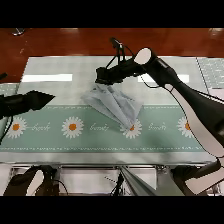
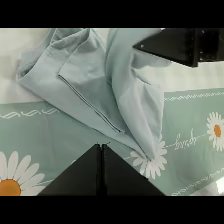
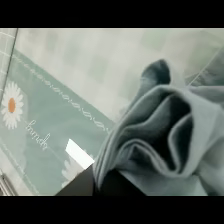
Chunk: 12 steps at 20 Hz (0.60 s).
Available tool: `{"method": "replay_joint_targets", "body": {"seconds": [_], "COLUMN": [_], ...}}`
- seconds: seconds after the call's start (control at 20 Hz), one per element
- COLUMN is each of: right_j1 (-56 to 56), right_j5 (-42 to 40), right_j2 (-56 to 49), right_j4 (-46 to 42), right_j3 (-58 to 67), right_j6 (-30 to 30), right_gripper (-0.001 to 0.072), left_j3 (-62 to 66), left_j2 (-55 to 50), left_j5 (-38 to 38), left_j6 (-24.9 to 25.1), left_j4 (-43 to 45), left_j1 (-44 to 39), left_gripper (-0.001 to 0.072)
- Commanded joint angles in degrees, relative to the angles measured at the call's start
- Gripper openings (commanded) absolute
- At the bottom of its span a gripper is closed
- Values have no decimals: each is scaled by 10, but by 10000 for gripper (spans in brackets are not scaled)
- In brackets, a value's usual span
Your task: Fold the shirts.
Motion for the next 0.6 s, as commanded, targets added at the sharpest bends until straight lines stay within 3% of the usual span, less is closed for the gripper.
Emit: {"method": "replay_joint_targets", "body": {"seconds": [0.0, 0.35, 0.4, 0.45, 0.55], "right_j1": [5, 6, 9, 10, -10], "right_j5": [-33, -54, -56, -47, 5], "right_j2": [-30, -35, -38, -41, -28], "right_j4": [2, 12, 14, 23, 31], "right_j3": [14, 14, 14, 14, 14], "right_j6": [7, 19, 26, 27, 24], "right_gripper": [27, 34, 259, 593, 623], "left_j3": [-30, -30, -30, -30, -30], "left_j2": [8, 4, 4, 4, 4], "left_j5": [23, 41, 48, 56, 74], "left_j6": [1, 1, 1, 1, 2], "left_j4": [-3, -3, -3, -3, -2], "left_j1": [-3, -3, -3, -3, -3], "left_gripper": [20, 20, 19, 20, 20]}}
